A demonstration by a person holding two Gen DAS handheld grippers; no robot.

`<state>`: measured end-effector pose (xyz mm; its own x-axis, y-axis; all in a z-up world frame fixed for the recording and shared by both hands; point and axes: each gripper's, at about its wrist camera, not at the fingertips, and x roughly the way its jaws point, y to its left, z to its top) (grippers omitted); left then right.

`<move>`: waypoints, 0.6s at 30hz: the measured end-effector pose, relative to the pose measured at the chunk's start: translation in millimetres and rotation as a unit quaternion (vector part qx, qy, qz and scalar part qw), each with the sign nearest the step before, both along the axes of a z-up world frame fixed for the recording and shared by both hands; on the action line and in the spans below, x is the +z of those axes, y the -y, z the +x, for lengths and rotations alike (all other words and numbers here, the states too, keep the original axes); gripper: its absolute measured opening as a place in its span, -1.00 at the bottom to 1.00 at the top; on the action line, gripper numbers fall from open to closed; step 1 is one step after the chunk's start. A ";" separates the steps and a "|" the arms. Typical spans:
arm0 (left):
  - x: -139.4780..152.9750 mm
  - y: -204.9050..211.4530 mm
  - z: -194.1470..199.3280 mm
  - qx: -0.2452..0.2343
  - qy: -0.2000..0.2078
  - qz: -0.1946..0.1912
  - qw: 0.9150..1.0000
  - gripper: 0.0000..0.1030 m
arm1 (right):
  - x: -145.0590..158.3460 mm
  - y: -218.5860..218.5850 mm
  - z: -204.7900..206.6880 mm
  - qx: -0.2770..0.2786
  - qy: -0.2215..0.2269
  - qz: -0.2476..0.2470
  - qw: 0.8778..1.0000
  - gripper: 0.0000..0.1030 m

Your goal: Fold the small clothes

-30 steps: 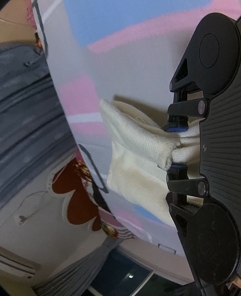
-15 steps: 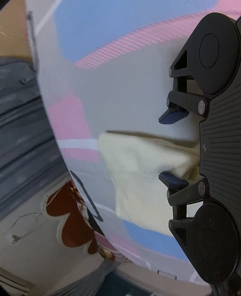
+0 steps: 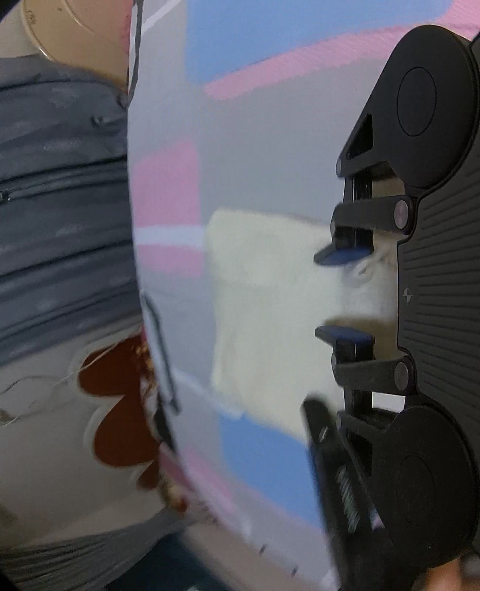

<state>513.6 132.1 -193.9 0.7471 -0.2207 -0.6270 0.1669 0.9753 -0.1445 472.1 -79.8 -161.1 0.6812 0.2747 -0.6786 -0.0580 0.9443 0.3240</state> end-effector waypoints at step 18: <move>-11.2 5.6 -69.1 0.009 -0.043 0.047 0.998 0.19 | -10.0 -37.9 -91.2 0.030 -0.023 -0.092 0.995 -0.56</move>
<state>444.6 126.5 -205.1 0.6934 -0.1450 -0.7058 0.1412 0.9879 -0.0643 380.9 -41.9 -171.1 0.6342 0.1832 -0.7512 -0.1057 0.9829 0.1505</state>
